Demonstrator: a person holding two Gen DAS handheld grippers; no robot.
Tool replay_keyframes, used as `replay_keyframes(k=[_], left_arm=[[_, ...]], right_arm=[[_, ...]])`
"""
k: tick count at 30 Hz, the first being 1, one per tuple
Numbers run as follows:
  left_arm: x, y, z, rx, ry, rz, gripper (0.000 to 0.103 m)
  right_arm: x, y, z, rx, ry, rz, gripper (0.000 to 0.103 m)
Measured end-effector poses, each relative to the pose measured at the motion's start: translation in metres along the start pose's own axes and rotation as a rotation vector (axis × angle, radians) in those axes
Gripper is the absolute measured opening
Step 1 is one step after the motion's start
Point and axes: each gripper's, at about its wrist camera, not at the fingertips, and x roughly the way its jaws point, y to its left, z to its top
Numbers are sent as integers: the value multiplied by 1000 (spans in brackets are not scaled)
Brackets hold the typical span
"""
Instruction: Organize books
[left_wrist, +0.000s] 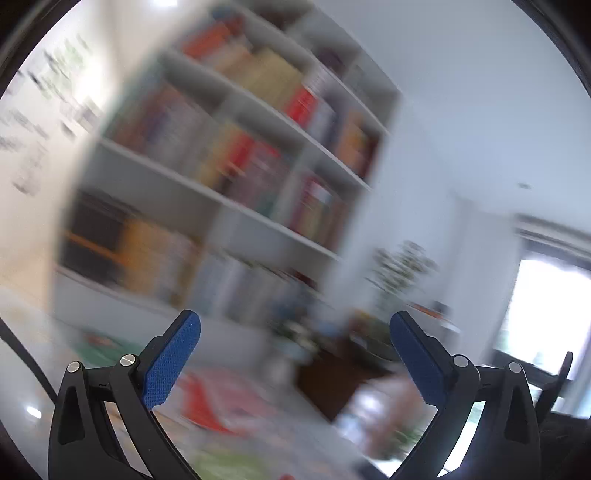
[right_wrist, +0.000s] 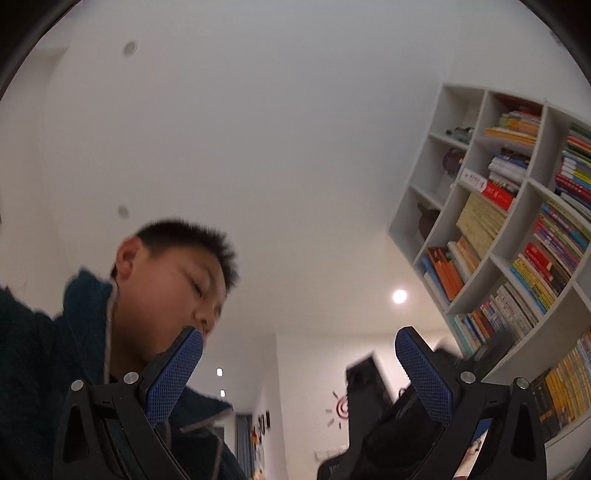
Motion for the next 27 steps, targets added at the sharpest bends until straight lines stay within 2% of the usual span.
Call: replay_keyframes(k=[1,2,4,5,6,7,8,9,10,11,13,15,16,17,19,21,23,25,27], left_arm=[[-8,11,1,12,-62,43,102],[-16,22,1,90,-102,87,102],[-17,25,-8,270,-81,227,102],[-12,27,-21,409,-46,402,102],[-7,31,-30,468,-4,513,102],[-1,37,-38,488,54,591,102],[10,54,-53,451,181,630,102],[18,66,-64,396,265,613,102],[33,85,-84,317,377,593,102],[48,99,-105,255,460,595,102],[74,131,-157,137,583,586,102],[84,149,-205,54,598,543,102],[90,153,-223,45,607,524,102],[99,155,-246,61,655,515,102],[128,160,-278,62,791,463,102],[147,161,-300,8,891,381,102],[165,160,-310,-25,937,361,102],[172,157,-315,-65,954,340,102],[191,163,-326,-146,1011,334,102]], right_arm=[[-7,4,4,-20,-16,-37,103],[-11,7,10,-66,-19,-107,103],[-27,14,22,-174,-26,-331,103],[-35,14,28,-189,-4,-430,103],[-43,10,34,-178,66,-542,103],[-48,3,40,-158,164,-681,103],[-52,-6,43,-138,267,-834,103],[-60,-17,44,-117,376,-1005,103],[-71,-28,44,-104,446,-1149,103],[-87,-38,44,-95,479,-1263,103],[-117,-51,46,-51,444,-1330,103],[-148,-68,47,26,363,-1378,103],[-163,-78,47,51,339,-1419,103],[-171,-89,46,57,345,-1461,103],[-185,-115,39,50,431,-1571,103],[-198,-141,29,56,556,-1654,103],[-213,-164,20,110,634,-1709,103],[-230,-182,12,200,657,-1716,103],[-242,-190,5,265,659,-1719,103]])
